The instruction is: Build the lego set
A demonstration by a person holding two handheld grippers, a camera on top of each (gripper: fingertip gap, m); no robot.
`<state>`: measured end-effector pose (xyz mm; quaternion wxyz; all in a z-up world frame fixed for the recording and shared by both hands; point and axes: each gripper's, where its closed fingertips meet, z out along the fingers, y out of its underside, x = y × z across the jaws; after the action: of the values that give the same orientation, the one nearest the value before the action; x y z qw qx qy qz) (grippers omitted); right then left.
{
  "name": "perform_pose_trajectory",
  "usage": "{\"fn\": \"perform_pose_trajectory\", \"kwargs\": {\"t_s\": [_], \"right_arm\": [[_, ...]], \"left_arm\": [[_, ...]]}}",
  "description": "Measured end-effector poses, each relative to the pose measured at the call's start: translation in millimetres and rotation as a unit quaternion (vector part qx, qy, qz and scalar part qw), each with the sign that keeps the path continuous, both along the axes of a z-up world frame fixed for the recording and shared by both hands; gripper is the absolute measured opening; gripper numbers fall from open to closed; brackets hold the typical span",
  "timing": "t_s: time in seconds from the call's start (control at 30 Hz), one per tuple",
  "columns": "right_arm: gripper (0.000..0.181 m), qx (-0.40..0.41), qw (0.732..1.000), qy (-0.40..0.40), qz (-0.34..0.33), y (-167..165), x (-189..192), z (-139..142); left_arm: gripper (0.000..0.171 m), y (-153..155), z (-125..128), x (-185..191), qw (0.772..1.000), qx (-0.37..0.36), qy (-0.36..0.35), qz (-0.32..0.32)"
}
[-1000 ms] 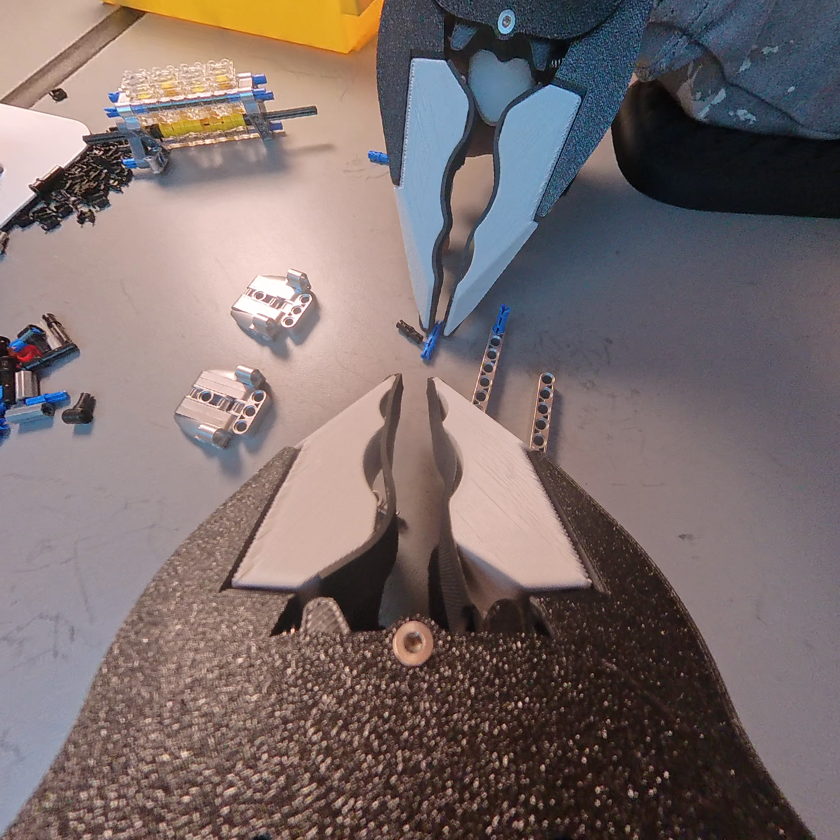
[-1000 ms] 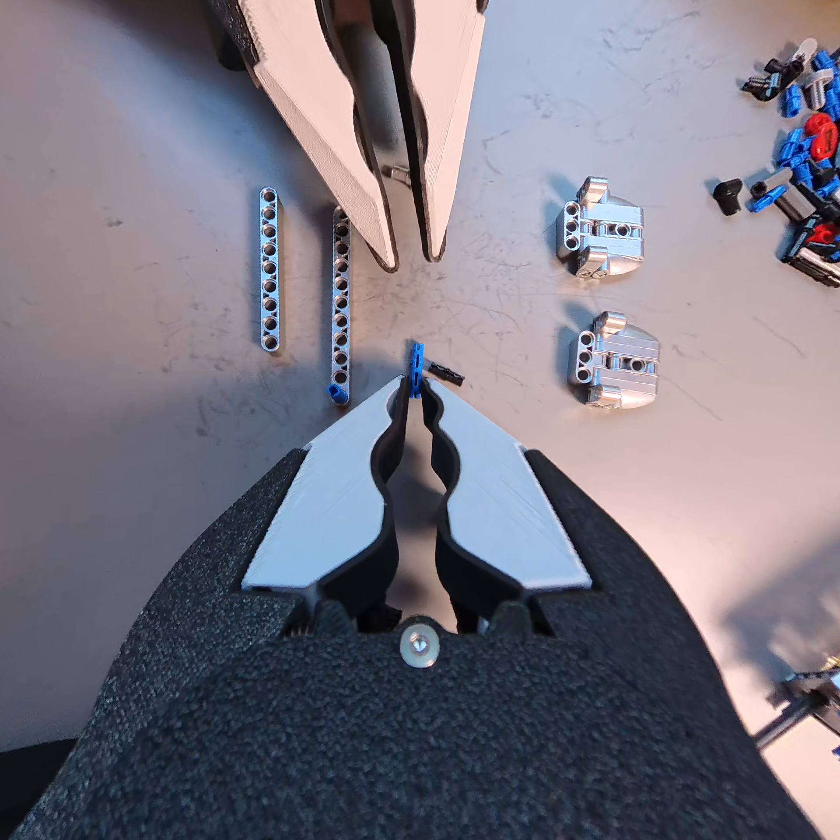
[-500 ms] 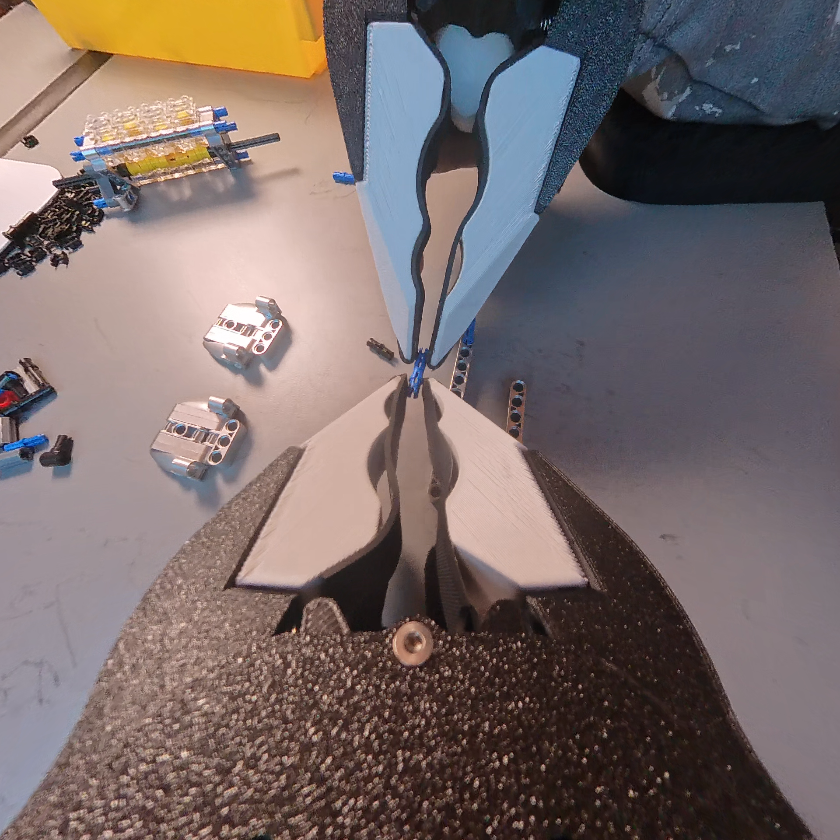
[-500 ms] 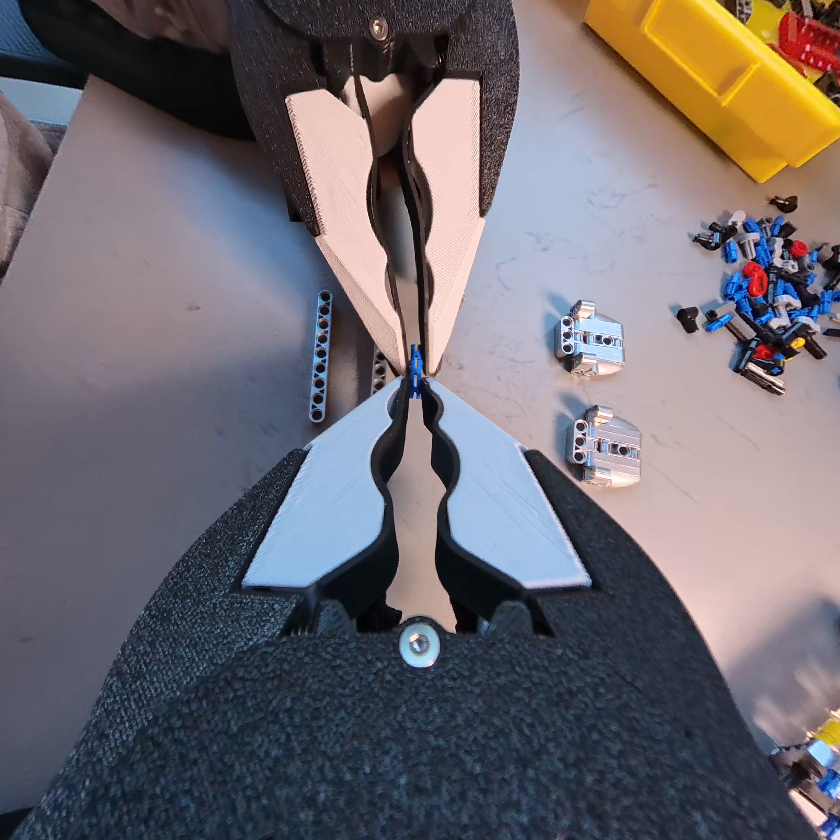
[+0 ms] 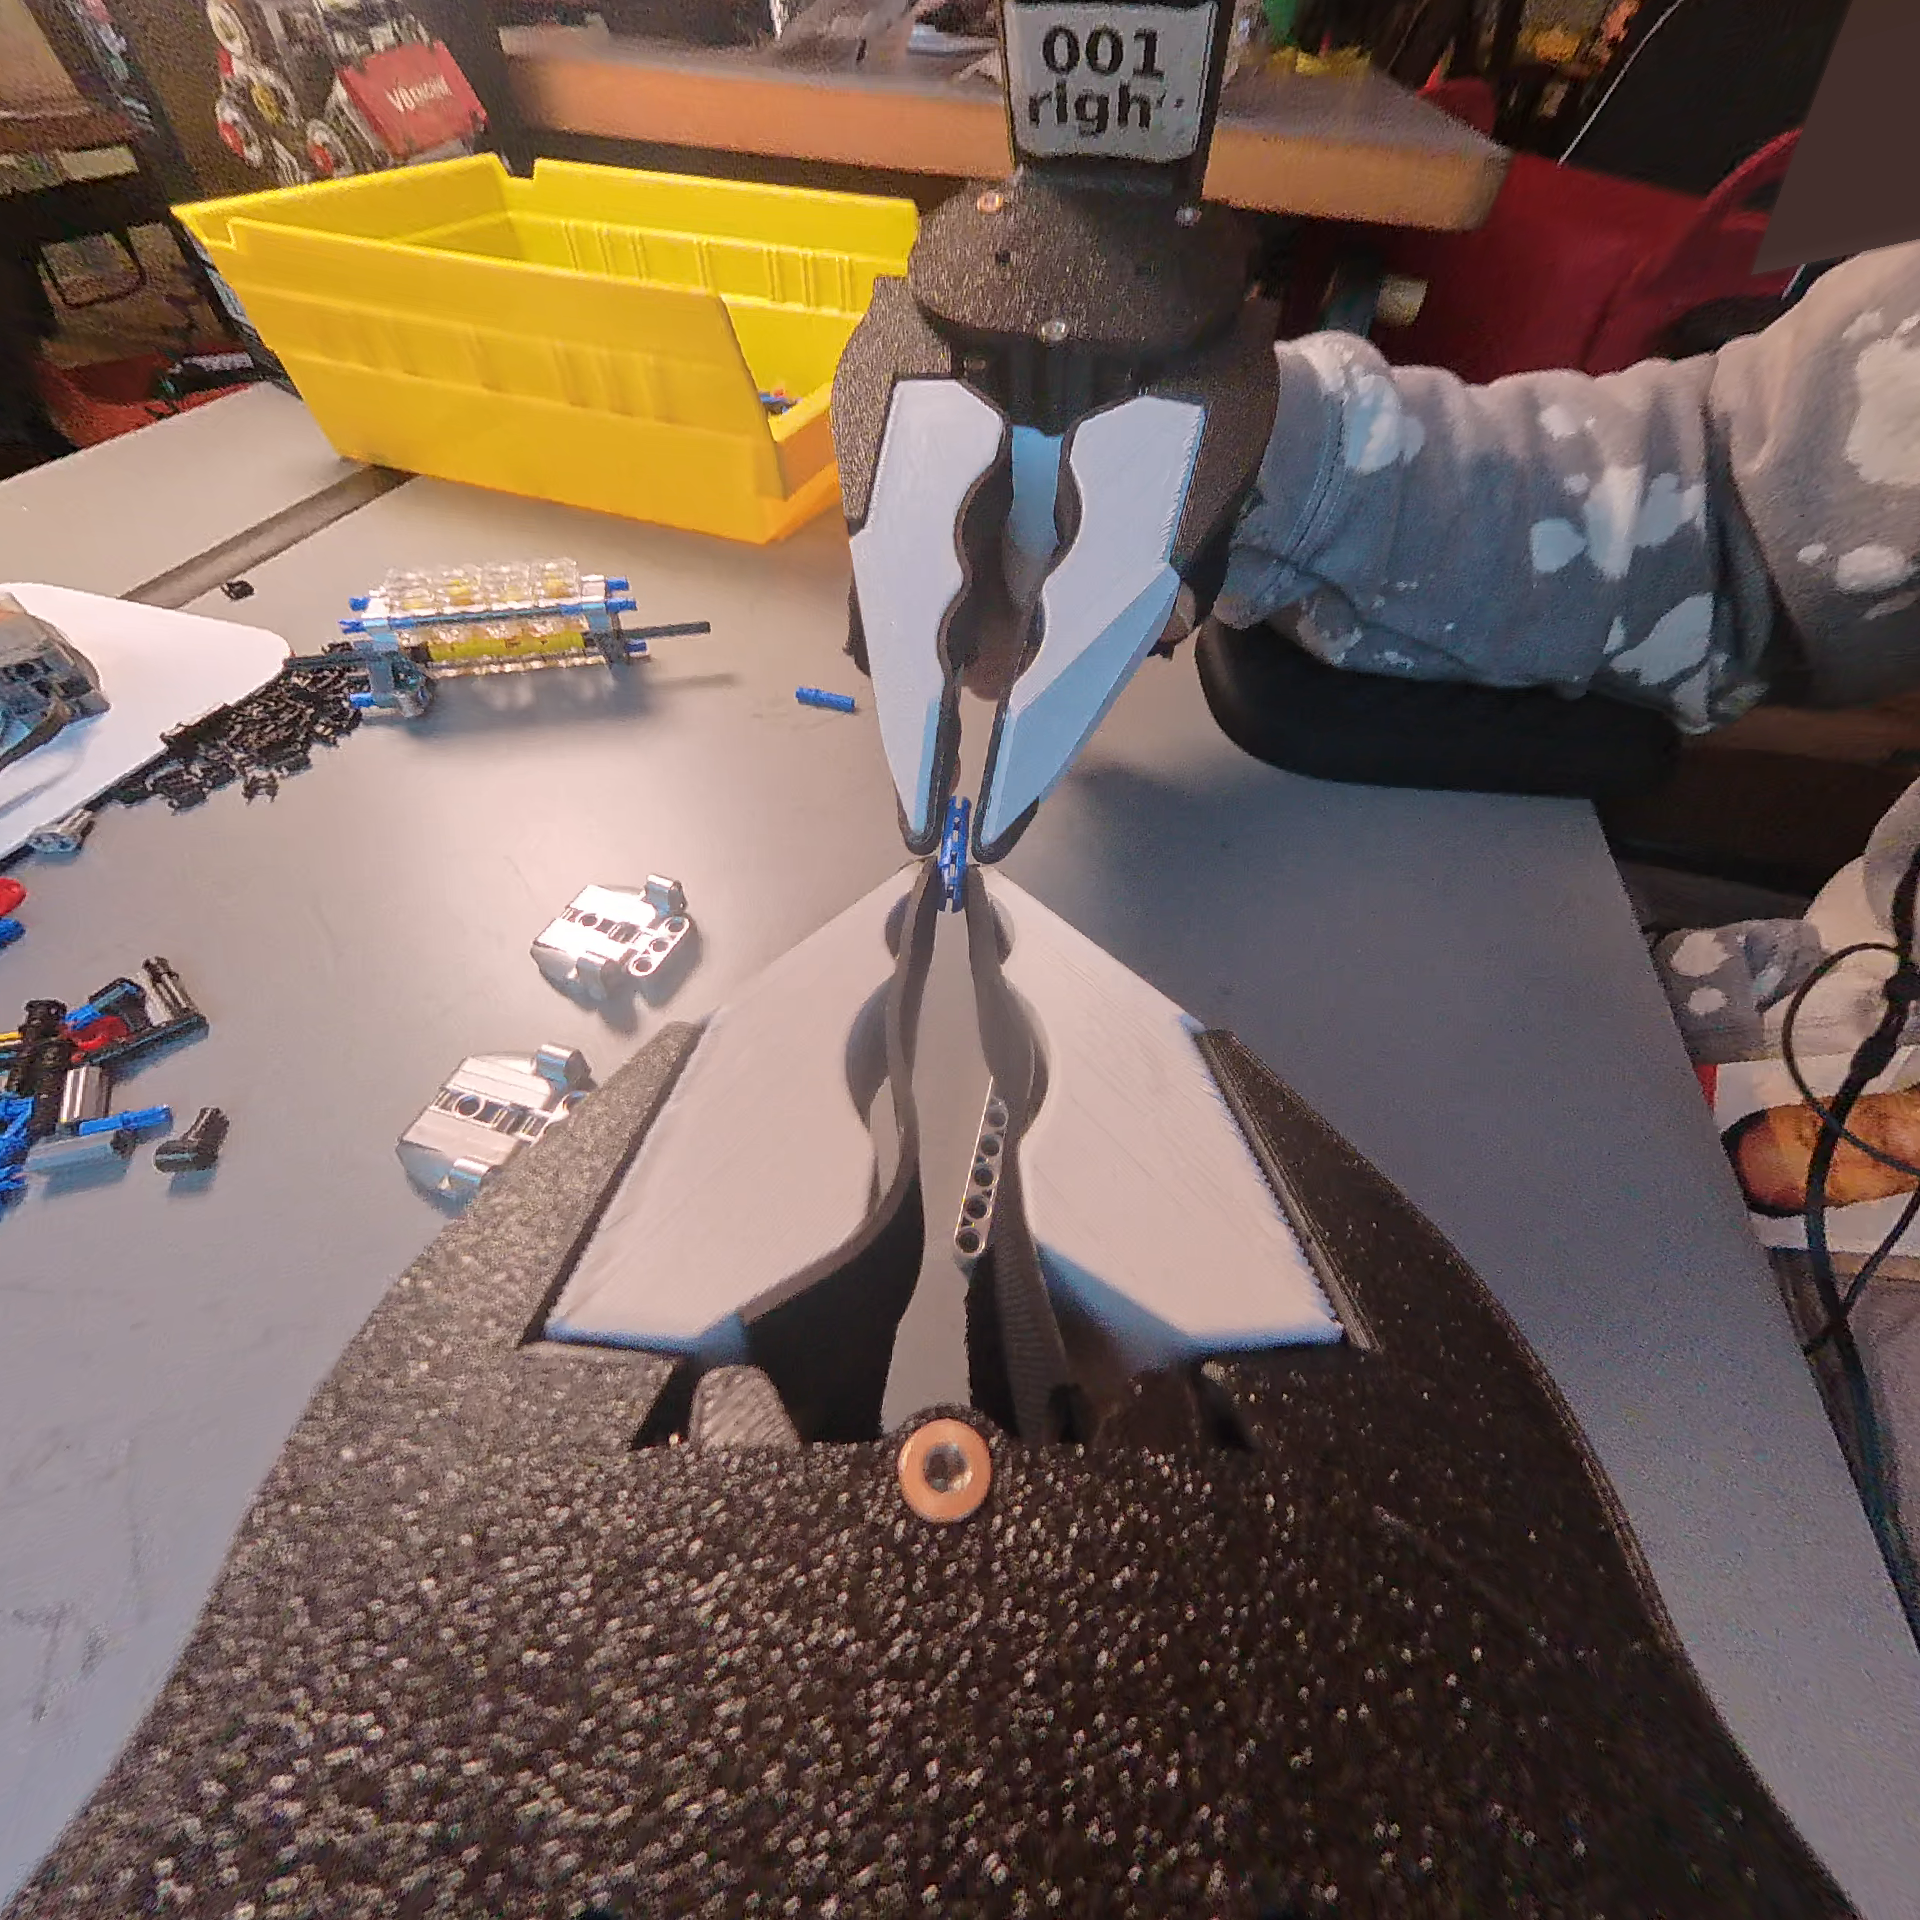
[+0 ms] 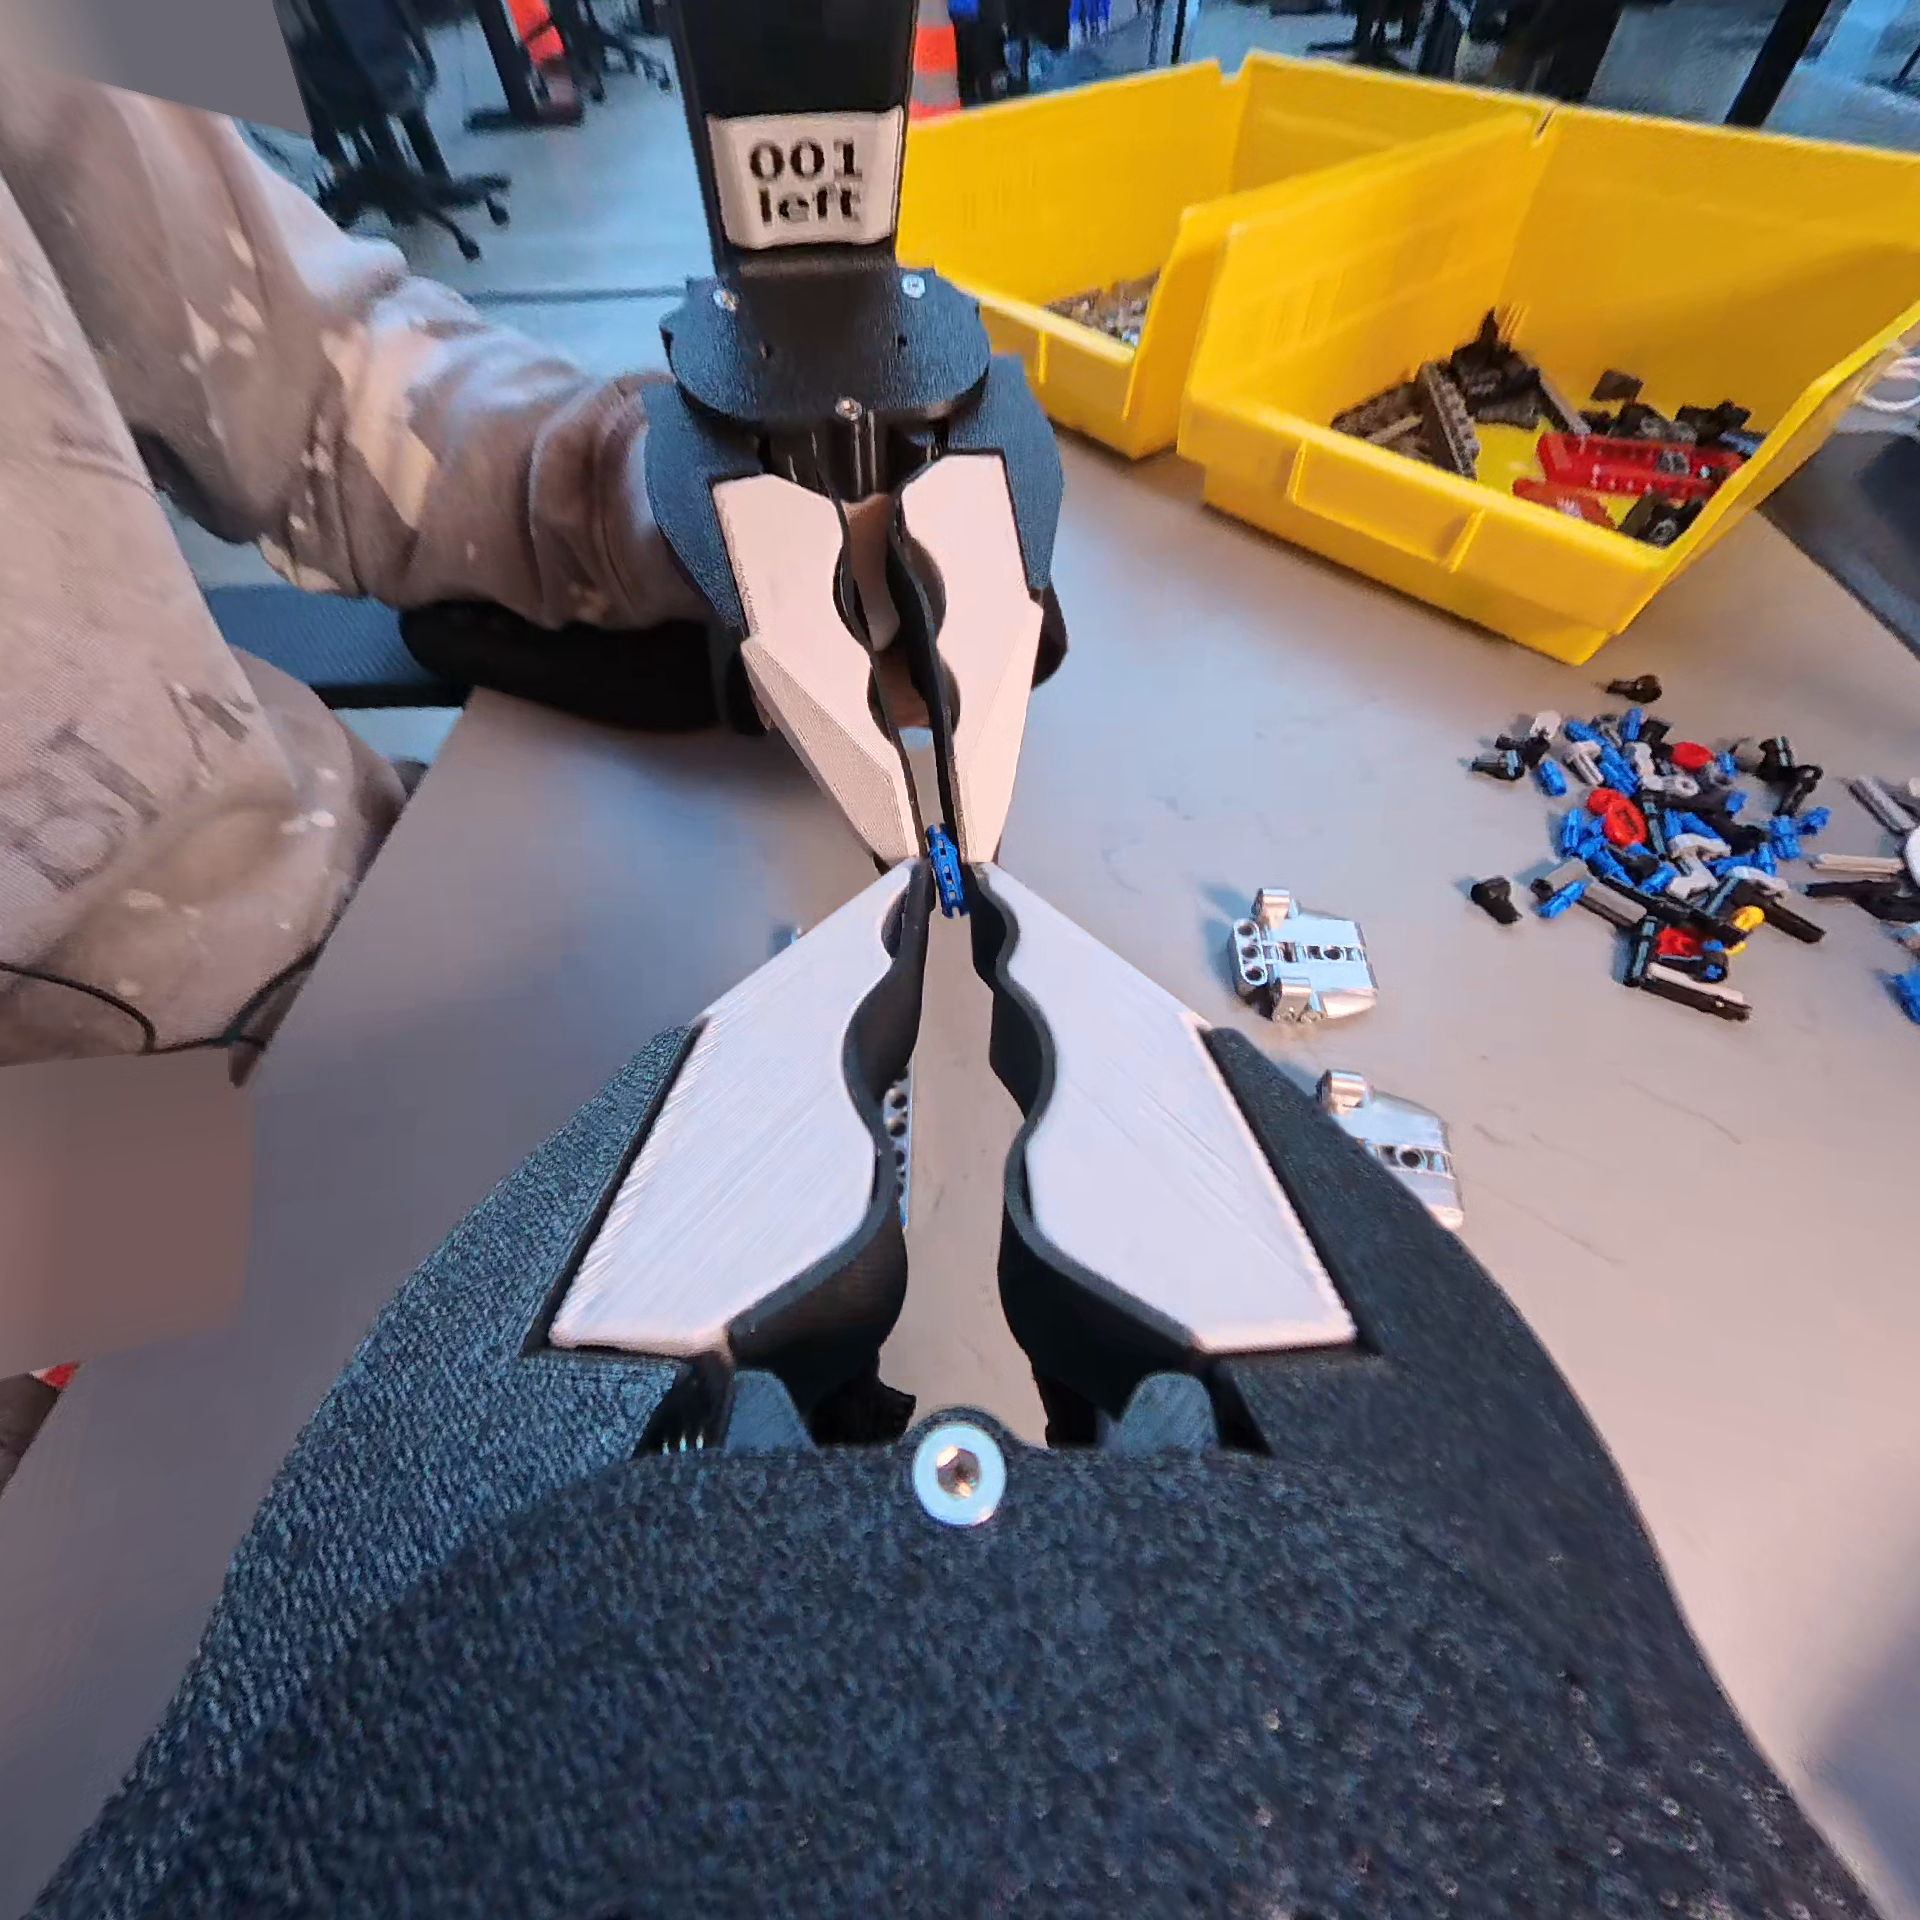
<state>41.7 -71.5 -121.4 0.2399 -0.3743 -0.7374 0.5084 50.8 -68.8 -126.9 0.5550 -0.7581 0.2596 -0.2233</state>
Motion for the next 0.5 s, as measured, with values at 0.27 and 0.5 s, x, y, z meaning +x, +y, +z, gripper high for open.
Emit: {"fn": "perform_pose_trajectory", "kwargs": {"t_s": [0.27,0.5], "right_arm": [[0.004,-0.079,0.996,0.036,0.013,-6,1,27],[0.004,-0.141,0.988,0.068,-0.006,9,1,49]], "left_arm": [[0.003,-6,26,2,0.996,0.026,-0.084,-0.019],[0.019,-6,46,-6,0.970,-0.015,-0.241,-0.027]]}}
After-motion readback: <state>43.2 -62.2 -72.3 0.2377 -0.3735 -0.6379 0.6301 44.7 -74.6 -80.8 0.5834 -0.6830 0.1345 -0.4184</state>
